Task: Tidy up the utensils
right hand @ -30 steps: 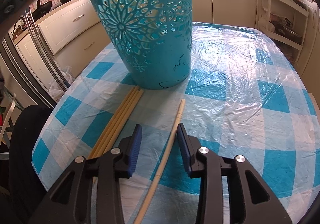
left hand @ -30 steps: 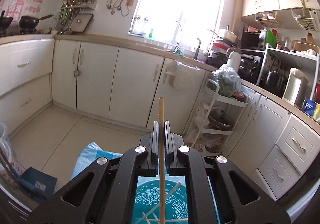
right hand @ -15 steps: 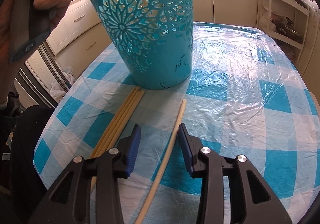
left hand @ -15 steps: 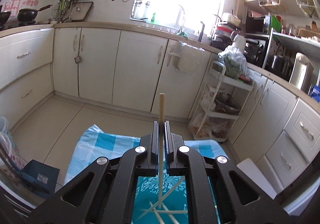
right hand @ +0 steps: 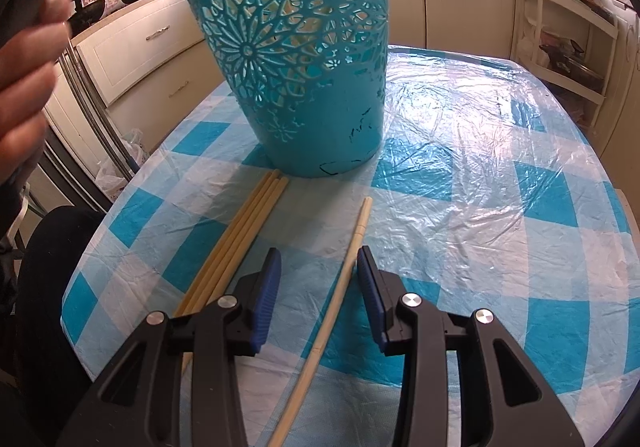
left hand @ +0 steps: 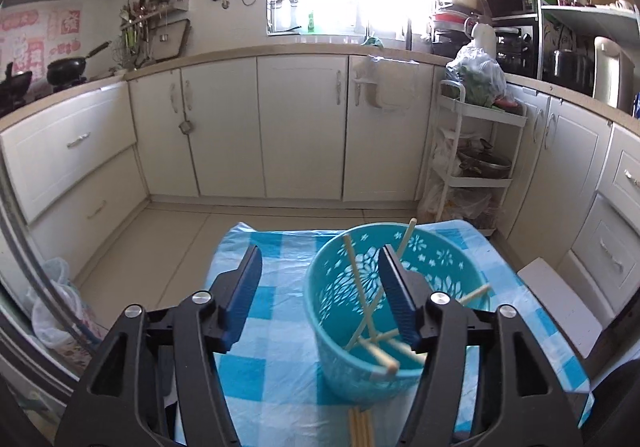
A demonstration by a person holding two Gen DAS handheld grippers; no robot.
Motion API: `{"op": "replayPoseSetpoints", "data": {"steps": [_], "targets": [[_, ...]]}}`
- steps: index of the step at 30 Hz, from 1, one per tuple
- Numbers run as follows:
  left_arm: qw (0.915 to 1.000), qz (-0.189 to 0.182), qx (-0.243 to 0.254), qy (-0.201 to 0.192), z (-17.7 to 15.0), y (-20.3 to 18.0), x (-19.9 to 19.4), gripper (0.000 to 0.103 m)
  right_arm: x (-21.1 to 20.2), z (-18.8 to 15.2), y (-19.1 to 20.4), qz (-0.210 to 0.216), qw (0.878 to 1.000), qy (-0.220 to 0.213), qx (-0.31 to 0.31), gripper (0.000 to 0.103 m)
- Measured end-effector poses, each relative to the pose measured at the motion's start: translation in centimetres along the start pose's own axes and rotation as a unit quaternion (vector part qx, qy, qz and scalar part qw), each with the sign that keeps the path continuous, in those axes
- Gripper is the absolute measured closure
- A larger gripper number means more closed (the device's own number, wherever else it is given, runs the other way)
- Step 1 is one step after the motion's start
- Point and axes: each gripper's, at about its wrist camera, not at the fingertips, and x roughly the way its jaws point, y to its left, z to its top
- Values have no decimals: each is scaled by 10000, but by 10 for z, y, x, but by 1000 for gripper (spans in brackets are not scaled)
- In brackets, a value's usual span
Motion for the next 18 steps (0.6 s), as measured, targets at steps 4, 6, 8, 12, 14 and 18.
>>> {"op": "replayPoseSetpoints", "data": {"steps": [4,6,8,12,14,18], "targets": [[9995,223,214,-110,-10,5,-23,32,-2,-3,2,-67,10000,-27,-19,61],[9992,278,270,-116,-16,8,-32,28,-4,-5,3,-121,9999,-56,-36,60],[9991,305,274,-75,-23,14,-39,26,-5,-7,4,-180,9998,-72,-50,60],[9994,300,126,85,-37,28,-46,24,-6,-8,3,-213,9997,-91,2,60],[9993,318,68,155,-44,35,-46,23,-6,-8,3,-254,9996,-97,28,60],[9989,377,-19,277,-57,48,-45,22,-6,-7,4,-344,9993,-79,92,63]]}}
